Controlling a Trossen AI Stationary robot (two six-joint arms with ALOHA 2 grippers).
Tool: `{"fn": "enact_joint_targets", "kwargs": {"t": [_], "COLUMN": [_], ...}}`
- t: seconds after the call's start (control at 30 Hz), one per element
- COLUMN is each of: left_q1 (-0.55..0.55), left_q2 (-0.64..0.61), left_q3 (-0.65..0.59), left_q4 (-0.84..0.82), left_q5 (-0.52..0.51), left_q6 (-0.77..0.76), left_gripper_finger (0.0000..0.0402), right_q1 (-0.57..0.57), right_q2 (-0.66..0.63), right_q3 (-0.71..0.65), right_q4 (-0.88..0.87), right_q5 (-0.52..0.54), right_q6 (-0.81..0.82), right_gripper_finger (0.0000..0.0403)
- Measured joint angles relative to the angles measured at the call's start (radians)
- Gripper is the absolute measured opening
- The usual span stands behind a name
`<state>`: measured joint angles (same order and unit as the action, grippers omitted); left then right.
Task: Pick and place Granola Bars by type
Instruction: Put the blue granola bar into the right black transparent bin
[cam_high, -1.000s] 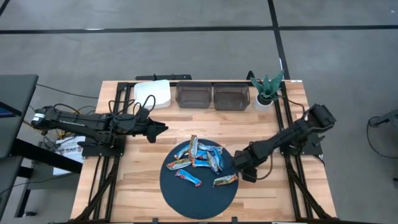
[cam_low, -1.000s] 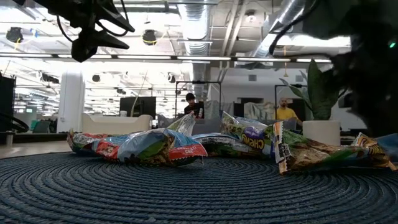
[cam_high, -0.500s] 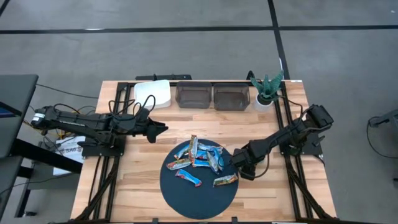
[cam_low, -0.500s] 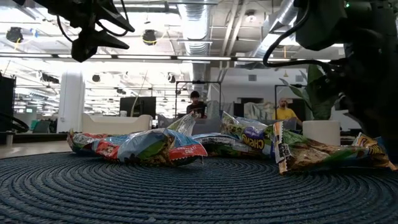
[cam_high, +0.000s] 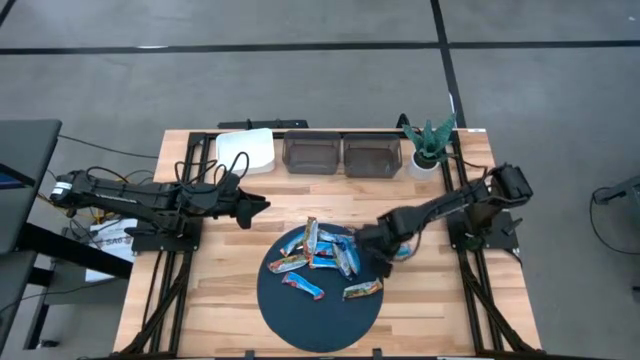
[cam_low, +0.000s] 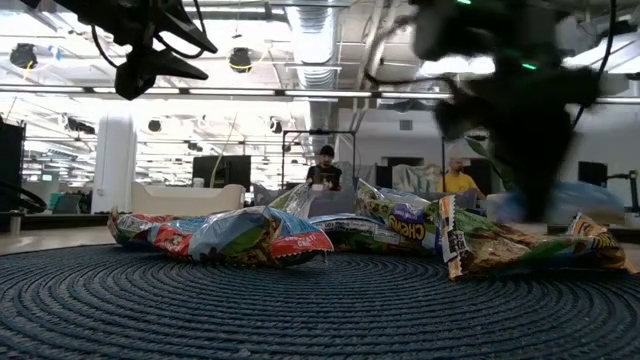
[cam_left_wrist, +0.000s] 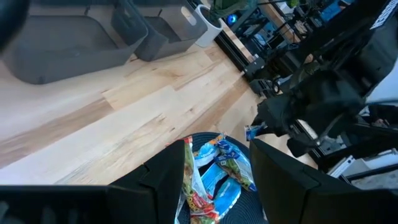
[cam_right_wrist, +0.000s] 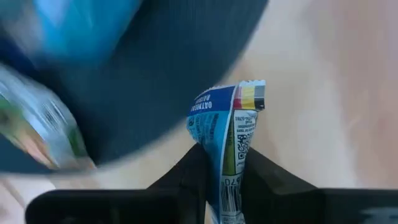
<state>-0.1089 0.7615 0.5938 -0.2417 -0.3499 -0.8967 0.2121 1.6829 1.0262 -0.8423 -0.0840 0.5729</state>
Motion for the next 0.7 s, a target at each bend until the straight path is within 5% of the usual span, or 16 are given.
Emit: {"fn": "enact_joint_targets", "kwargs": {"t": [0.43, 0.7], "left_q1": [0.000, 0.000], "left_q2": [0.000, 0.000], "left_q3": [0.000, 0.000], "left_q4": [0.000, 0.000], "left_q5": [-0.031, -0.031], "left_q6": [0.008, 0.008], "left_gripper_finger": [0.0173, 0.0173], "right_q1": [-0.421, -0.682], "right_q2": [-0.002, -0.002], "right_q3": [0.387, 0.452], "right_q4": [-0.020, -0.068], "right_q5": [0.248, 0.273], "right_q6": [-0.212, -0.267], "right_gripper_finger": [0.0055, 0.0055]}}
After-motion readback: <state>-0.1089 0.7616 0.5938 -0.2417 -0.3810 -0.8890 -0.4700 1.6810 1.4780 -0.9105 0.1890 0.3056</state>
